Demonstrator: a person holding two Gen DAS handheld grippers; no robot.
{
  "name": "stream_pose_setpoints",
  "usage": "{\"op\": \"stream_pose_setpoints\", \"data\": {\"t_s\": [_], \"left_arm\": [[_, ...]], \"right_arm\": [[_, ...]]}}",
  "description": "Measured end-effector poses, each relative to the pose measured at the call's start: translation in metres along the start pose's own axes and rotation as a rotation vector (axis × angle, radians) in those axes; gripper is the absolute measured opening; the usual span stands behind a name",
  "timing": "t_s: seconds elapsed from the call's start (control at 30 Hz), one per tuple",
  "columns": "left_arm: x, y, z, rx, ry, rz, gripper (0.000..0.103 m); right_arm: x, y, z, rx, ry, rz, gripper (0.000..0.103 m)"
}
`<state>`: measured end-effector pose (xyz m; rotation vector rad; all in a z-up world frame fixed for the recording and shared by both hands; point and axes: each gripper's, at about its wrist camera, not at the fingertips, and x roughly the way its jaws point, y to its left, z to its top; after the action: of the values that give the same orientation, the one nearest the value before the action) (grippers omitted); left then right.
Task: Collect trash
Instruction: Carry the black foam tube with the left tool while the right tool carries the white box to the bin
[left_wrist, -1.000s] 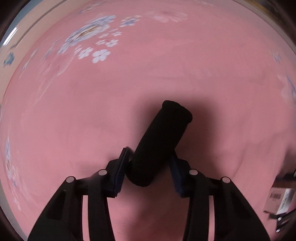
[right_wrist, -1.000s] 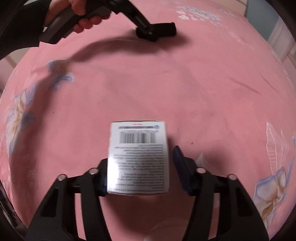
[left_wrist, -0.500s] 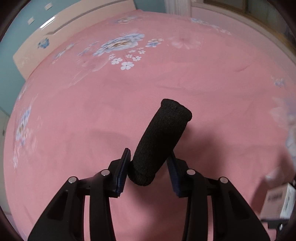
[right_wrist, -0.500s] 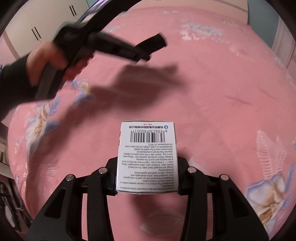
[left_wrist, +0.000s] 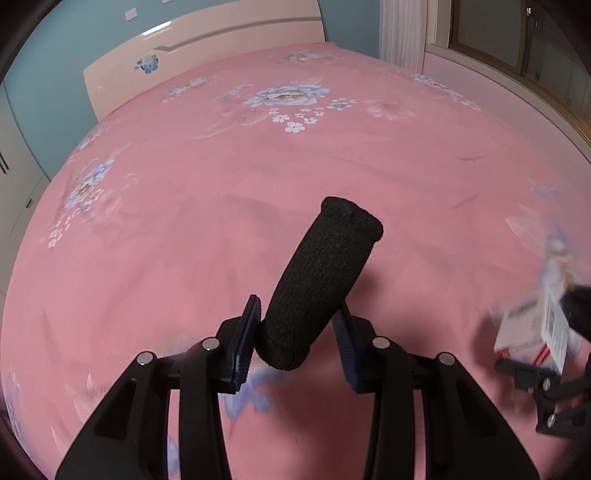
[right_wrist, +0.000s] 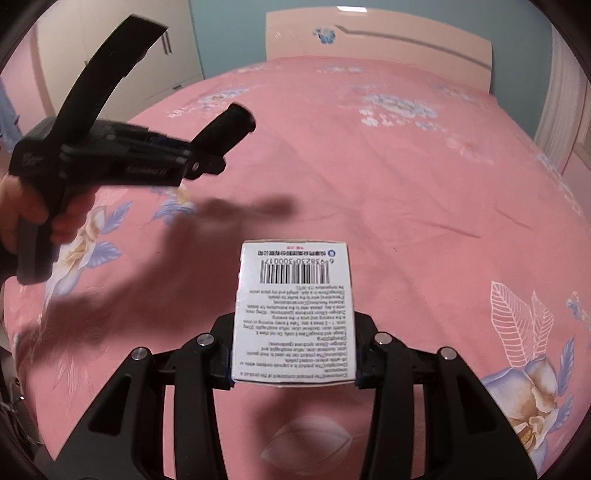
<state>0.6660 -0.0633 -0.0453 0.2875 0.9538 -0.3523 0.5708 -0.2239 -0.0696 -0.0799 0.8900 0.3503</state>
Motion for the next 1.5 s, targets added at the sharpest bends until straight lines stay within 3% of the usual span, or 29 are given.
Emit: {"op": "stream_pose_setpoints", "data": {"t_s": [0.27,0.43,0.7,0.9,1.17,1.5], "left_arm": [[-0.078,-0.025,-0.054,-0.029,-0.094,0.072,0.042],[-0.153,-0.044,-0.095,-0.099,-0.088,0.088,0.042],[-0.297,-0.090,-0.154,-0.094,-0.175,0.155,0.042],[-0.368,-0.100,-0.189,-0.127,-0.244,0.172,0.042],[-0.398,-0.116,-0.228,-0.117,-0.260,0.165,0.042],[-0.379,-0.122,-0.277,-0.123,-0.180,0.132,0.042]], "right_arm": [[-0.053,0.023,-0.021,-0.041,-0.071,-0.020,0.044],[-0.121,0.048,-0.039,-0.046,-0.104,-0.059,0.044],[-0.224,0.094,-0.067,-0.041,-0.086,-0.039,0.044],[-0.300,0.123,-0.078,-0.060,-0.141,-0.054,0.044],[-0.353,0.157,-0.097,-0.101,-0.183,-0.068,0.044],[-0.340,0.182,-0.138,-0.135,-0.107,-0.045,0.044]]}}
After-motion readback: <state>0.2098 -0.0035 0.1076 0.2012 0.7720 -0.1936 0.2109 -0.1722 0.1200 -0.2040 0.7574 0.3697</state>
